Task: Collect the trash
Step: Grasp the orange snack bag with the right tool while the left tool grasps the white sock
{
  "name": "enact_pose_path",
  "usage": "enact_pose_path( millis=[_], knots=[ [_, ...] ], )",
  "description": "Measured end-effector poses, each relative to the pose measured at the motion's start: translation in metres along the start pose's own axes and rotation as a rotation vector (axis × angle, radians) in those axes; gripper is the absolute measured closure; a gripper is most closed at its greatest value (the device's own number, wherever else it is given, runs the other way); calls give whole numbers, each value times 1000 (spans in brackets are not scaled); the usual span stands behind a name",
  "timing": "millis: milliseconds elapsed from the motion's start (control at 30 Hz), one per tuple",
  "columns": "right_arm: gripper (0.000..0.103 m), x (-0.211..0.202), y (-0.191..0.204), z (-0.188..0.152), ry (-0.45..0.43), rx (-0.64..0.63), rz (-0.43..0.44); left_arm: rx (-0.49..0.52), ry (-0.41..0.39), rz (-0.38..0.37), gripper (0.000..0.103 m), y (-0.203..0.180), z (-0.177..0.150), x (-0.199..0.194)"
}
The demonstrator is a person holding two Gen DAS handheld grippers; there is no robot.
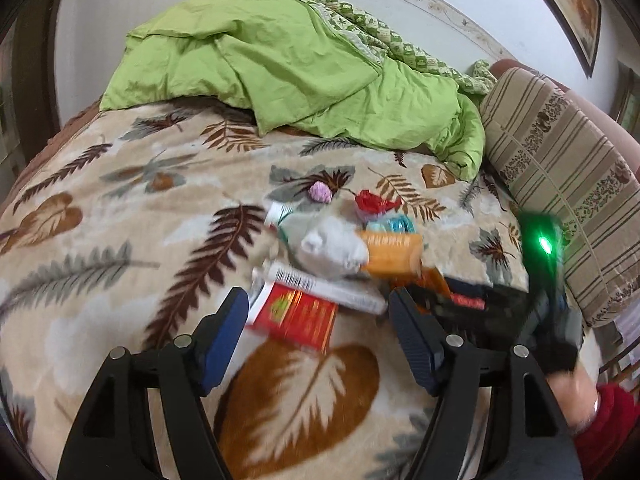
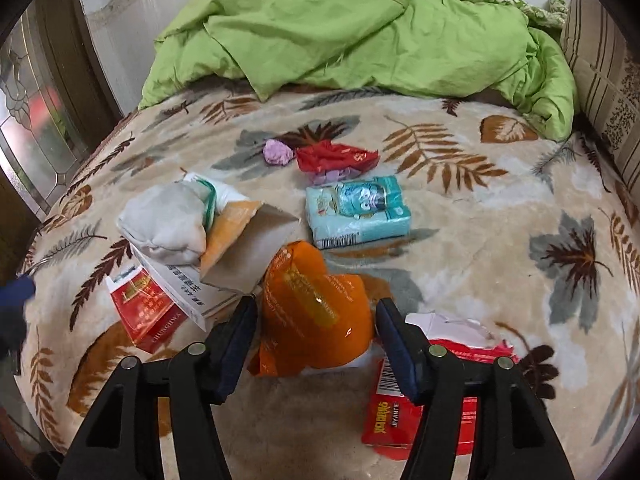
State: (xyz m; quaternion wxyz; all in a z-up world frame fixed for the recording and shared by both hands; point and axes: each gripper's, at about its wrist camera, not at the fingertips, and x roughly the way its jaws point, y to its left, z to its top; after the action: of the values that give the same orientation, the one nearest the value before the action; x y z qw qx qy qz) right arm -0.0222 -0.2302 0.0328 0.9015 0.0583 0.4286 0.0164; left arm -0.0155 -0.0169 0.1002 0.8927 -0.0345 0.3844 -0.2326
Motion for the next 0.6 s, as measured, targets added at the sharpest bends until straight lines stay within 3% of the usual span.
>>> enact_pose_path(
  millis=[100, 267, 600],
  knots=[
    [50, -5, -2, -7, -12, 19, 6, -4, 4, 4, 31, -2, 13, 21],
    [50, -28, -10, -21, -36, 86, 41, 10, 47, 59, 31, -6, 25, 65],
    [50, -67, -16, -53, -83, 175, 99, -83, 114, 46, 31, -3, 34, 117]
  ],
)
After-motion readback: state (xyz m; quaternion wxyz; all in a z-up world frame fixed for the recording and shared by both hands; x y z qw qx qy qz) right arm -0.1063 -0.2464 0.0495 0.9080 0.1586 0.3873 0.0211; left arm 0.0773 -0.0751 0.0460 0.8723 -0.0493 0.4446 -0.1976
